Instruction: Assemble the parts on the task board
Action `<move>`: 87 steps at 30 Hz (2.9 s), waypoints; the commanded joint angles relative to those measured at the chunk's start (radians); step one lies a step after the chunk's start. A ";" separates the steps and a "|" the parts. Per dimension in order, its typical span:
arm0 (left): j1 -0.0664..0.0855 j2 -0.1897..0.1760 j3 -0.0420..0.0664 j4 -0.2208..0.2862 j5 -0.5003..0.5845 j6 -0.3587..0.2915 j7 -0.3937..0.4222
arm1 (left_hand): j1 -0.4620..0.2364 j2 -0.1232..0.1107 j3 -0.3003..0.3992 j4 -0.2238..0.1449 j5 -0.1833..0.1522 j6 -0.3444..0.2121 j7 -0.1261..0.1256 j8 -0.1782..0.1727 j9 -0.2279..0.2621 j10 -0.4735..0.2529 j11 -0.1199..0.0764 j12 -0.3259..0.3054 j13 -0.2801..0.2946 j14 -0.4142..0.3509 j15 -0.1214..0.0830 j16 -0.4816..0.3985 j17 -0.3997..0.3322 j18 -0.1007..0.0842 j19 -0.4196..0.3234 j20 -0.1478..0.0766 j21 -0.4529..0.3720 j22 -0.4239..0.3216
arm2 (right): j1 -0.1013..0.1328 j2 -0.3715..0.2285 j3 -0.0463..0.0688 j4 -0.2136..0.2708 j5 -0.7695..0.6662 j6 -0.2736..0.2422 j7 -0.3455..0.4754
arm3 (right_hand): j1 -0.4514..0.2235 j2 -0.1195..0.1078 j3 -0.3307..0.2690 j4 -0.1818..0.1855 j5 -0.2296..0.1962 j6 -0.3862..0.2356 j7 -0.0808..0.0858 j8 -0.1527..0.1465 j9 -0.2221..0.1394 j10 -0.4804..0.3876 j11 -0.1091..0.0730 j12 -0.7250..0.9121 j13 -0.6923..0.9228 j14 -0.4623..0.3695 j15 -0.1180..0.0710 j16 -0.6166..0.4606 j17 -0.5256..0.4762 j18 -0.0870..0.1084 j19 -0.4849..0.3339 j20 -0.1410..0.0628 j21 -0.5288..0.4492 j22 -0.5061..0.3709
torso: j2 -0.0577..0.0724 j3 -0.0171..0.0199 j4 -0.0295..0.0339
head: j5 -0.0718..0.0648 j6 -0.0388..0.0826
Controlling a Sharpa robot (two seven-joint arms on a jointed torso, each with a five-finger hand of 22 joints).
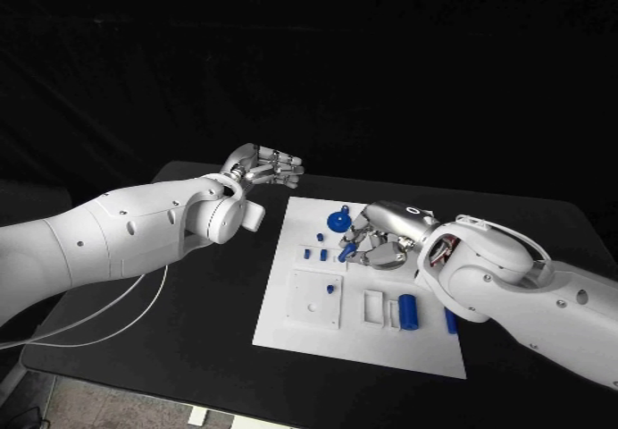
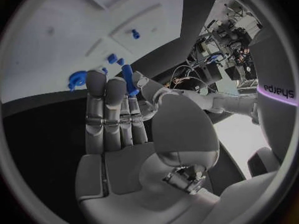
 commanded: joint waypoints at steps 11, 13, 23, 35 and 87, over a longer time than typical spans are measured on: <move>-0.001 0.031 -0.001 -0.013 0.006 0.023 0.013 | -0.007 0.004 0.004 -0.002 0.002 0.001 0.002 0.001 0.000 0.004 -0.001 -0.001 0.000 0.002 -0.002 -0.004 -0.001 0.011 -0.008 0.000 -0.006 0.007 | -0.005 0.110 -0.102 -0.007 -0.122 -0.022 0.039 | 0.008 0.020 -0.003 -0.008 0.005 0.009 -0.004 0.004 0.002 0.006 0.003 0.006 0.000 0.000 -0.009 -0.005 0.001 0.014 0.035 -0.007 -0.006 0.003 | -0.006 -0.0057 0.0004 | 0.037 -0.006; -0.001 0.033 -0.002 -0.013 0.006 0.024 0.013 | -0.007 0.004 0.004 -0.002 0.002 0.001 0.002 0.001 0.000 0.004 -0.001 -0.001 0.000 0.002 -0.002 -0.004 -0.001 0.011 -0.008 0.000 -0.006 0.007 | -0.005 0.120 -0.116 -0.013 -0.139 -0.021 0.039 | 0.007 0.021 -0.003 -0.010 0.005 0.009 -0.004 0.003 0.002 0.006 0.003 0.006 0.000 0.000 -0.010 -0.005 0.002 0.014 0.035 -0.007 -0.005 0.005 | -0.006 -0.0053 0.0008 | 0.040 -0.006; -0.001 0.038 -0.002 -0.008 0.006 0.028 0.012 | -0.007 0.004 0.004 -0.002 0.002 0.001 0.002 0.001 0.000 0.004 -0.001 -0.001 0.000 0.002 -0.002 -0.004 -0.001 0.011 -0.008 0.000 -0.006 0.007 | -0.006 0.152 -0.166 -0.039 -0.244 -0.029 0.029 | 0.007 0.020 -0.001 -0.016 0.006 0.010 -0.004 0.004 0.002 0.007 0.003 0.006 0.000 0.001 -0.010 -0.005 0.004 0.014 0.035 -0.008 -0.003 0.009 | -0.006 -0.0033 0.0000 | 0.050 -0.013; -0.002 0.039 -0.003 -0.008 0.006 0.032 0.011 | -0.008 0.005 0.003 -0.001 0.002 -0.001 0.003 0.001 0.000 0.003 -0.001 -0.001 0.000 0.000 -0.002 -0.004 -0.001 0.011 -0.009 0.001 -0.007 0.011 | -0.008 0.154 -0.182 -0.046 -0.304 0.003 0.009 | 0.007 0.020 0.001 -0.019 0.005 0.011 -0.004 0.004 0.002 0.008 0.003 0.007 0.000 0.001 -0.011 -0.004 0.005 0.014 0.036 -0.008 0.001 0.012 | -0.006 -0.0031 -0.0013 | 0.044 -0.023; -0.002 0.037 -0.003 -0.008 0.006 0.036 0.004 | -0.008 0.004 0.002 0.000 0.001 -0.002 0.003 0.001 0.000 0.002 0.000 -0.001 0.000 0.000 -0.001 -0.004 -0.001 0.012 -0.009 0.001 -0.008 0.011 | -0.015 0.140 -0.190 -0.031 -0.311 0.051 0.003 | 0.001 0.020 0.001 -0.030 0.006 0.018 -0.006 0.004 0.002 0.015 0.000 0.007 0.000 0.001 -0.012 -0.007 0.009 0.013 0.035 -0.010 -0.003 0.023 | -0.006 -0.0041 -0.0007 | 0.048 -0.040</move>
